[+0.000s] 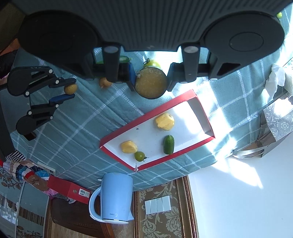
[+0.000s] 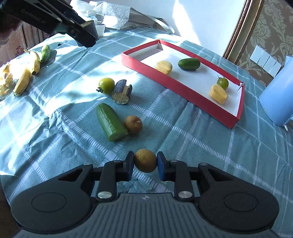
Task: Organize fruits
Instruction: 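Lower the slice into the tray and open the left tool while the right tool carries the kiwi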
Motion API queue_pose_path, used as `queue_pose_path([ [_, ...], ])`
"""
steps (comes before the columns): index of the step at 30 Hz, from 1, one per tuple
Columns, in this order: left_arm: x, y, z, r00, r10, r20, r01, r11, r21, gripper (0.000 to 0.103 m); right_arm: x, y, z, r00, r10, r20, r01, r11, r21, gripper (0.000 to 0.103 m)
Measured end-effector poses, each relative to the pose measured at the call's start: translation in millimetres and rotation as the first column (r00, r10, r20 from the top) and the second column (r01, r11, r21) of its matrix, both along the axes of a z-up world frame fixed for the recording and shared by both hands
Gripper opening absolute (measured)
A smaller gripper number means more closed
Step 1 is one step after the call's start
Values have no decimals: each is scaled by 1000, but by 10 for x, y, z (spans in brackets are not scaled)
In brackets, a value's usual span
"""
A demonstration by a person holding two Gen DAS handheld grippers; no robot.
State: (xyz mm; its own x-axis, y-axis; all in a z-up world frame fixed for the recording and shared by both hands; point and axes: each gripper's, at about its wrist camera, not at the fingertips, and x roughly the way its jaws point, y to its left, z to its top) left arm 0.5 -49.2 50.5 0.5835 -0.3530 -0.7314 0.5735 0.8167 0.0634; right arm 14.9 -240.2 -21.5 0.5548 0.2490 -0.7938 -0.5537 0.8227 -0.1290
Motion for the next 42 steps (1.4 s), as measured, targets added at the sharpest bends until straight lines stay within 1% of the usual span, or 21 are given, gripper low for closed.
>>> queue_pose_path([
  [7,497,-150,59,997,67,28,-65,997,-47,31,-60,-188,217,997,-75,23,74,997,37,26],
  [12,857,-359,63,994,90,60,-87,995,-43,31,-118,-316,294,991,-132,29,130,990,58,26],
  [15,1112,-505,5,992,101,79,-100,995,-8,31,-152,-381,315,987,-159,32,157,986,60,26],
  [19,1511,-572,-170,986,143,85,-147,988,41,31,-192,-455,338,981,-189,31,187,981,60,26],
  [24,1959,-553,-453,979,198,44,-201,976,78,31,-258,-549,384,973,-230,32,227,972,64,26],
  [27,2145,-546,-589,973,230,5,-230,970,77,31,-285,-604,398,966,-257,20,254,964,78,26],
  [31,2274,-557,-759,967,253,-26,-248,962,111,31,-325,-659,411,958,-287,15,285,955,85,26],
  [34,2296,-535,-807,964,263,-49,-257,962,92,32,-340,-676,416,956,-294,15,292,953,82,26],
  [35,2292,-527,-808,963,267,-46,-263,961,89,33,-340,-680,418,955,-295,15,293,953,82,26],
  [36,2282,-528,-799,961,274,-37,-269,959,91,44,-339,-682,419,955,-295,13,293,953,82,26],
  [38,2265,-545,-770,958,288,4,-287,952,110,57,-334,-677,419,957,-291,13,289,954,79,26],
  [40,2254,-560,-740,959,282,22,-283,952,122,62,-323,-666,425,958,-285,14,284,956,79,26],
  [42,2232,-548,-700,958,283,37,-286,951,119,63,-310,-647,425,960,-278,18,276,958,75,26],
])
